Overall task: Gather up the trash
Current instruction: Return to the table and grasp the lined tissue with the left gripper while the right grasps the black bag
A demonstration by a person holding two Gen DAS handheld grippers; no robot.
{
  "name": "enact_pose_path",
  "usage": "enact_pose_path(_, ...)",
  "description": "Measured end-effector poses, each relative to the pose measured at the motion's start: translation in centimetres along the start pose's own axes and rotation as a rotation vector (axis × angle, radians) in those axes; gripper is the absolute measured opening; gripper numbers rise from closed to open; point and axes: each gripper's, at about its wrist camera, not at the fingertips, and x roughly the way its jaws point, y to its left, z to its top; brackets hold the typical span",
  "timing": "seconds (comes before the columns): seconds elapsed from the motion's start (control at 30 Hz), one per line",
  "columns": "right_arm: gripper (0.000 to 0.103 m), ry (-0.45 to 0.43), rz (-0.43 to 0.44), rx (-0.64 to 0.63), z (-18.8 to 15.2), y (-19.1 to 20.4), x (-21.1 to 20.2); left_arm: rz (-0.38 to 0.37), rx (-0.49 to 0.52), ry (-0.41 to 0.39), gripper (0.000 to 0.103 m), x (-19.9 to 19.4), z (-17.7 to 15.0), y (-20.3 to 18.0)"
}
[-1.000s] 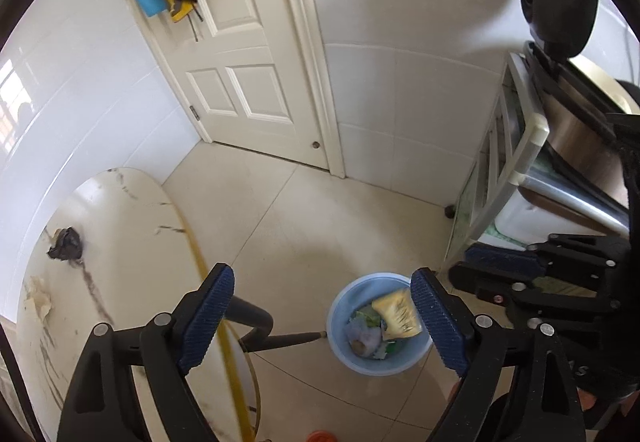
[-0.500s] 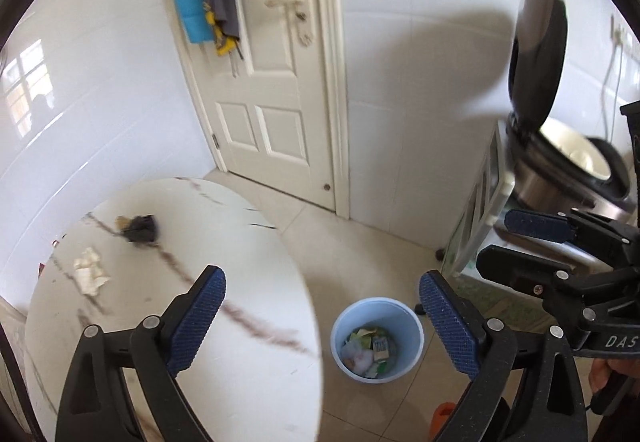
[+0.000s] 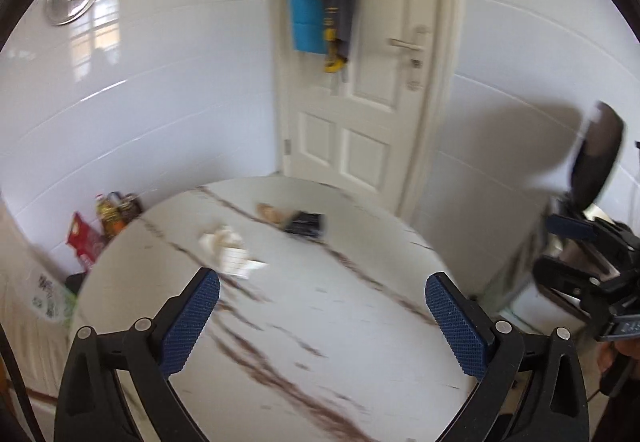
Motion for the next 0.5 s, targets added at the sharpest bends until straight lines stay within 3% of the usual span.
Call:
enact_pose_path(0.1, 0.091, 0.033, -0.006, -0.035, 1.9, 1.2, 3.3, 0.033, -0.024, 0.026, 0.102, 2.0, 0.6, 3.2)
enact_pose_path(0.27, 0.093, 0.095, 0.013, -0.065, 3.9, 1.8, 9.7, 0.043, -0.097, 0.151, 0.102, 8.2, 0.7, 7.5)
enact_pose_path(0.5, 0.093, 0.213, 0.011, -0.118, 5.2, 1.1, 19.4, 0.087, -0.125, 0.236, 0.102, 14.6, 1.4, 10.6)
